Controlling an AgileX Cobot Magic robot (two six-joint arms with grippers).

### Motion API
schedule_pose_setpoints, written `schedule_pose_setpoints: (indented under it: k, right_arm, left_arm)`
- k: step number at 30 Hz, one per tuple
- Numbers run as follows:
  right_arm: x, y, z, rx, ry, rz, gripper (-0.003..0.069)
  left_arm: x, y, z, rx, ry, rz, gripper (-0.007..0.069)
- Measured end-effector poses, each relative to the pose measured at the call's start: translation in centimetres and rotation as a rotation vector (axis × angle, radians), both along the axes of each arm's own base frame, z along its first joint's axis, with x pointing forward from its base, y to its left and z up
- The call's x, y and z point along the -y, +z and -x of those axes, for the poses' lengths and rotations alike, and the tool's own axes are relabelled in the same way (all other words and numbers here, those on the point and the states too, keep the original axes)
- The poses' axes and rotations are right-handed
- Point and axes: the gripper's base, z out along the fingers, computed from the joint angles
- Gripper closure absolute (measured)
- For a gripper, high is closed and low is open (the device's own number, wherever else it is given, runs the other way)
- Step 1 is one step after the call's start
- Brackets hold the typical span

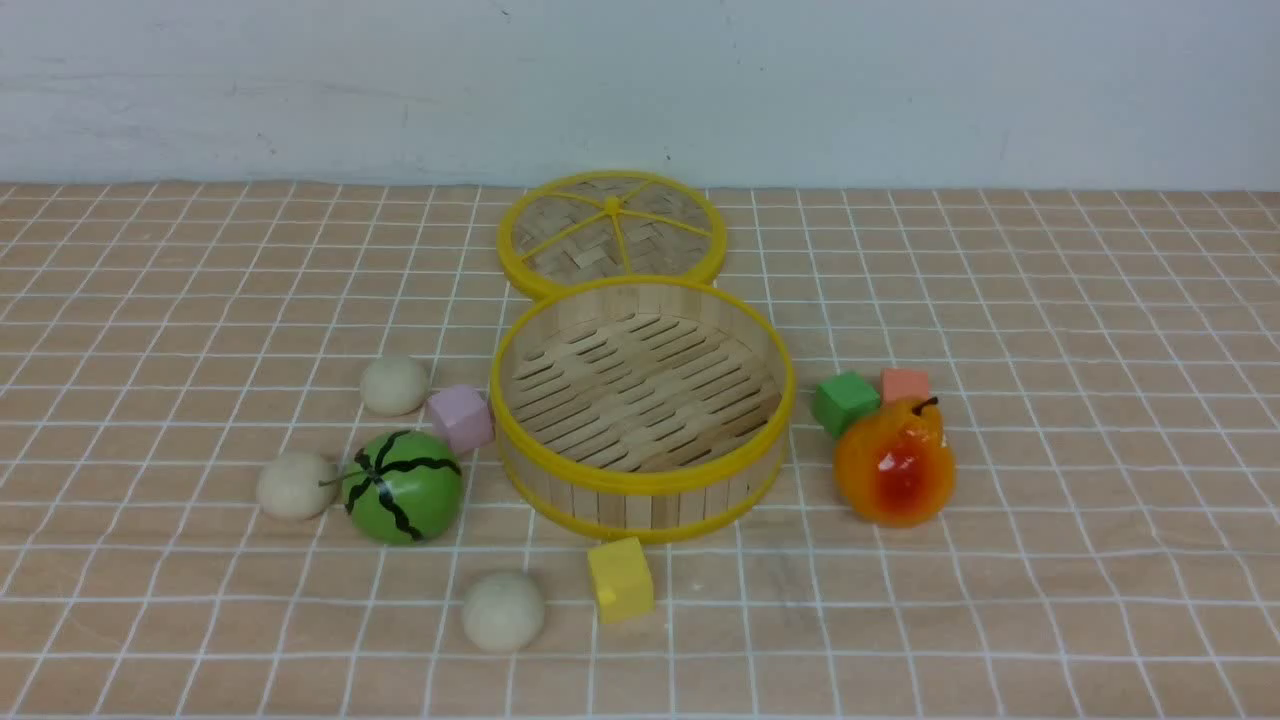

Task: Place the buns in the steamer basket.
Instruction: Use the left arm to grab a steamed stuffed bun

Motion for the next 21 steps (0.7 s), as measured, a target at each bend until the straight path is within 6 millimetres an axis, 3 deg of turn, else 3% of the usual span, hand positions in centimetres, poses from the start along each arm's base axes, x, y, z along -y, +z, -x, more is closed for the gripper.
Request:
schedule_pose_setpoints:
  k: [12,21]
  right_arm:
    - [0.0,0.0,0.0,0.000,0.000,0.000,0.0418]
    - [0.0,0.0,0.0,0.000,0.000,0.000,0.0418]
  left_arm:
    - [0.0,0.1,0.0,0.013,-0.002,0.002,0.0550]
    - [0.2,1.6,-0.3,0.180,-0.025,0.004,0.0543]
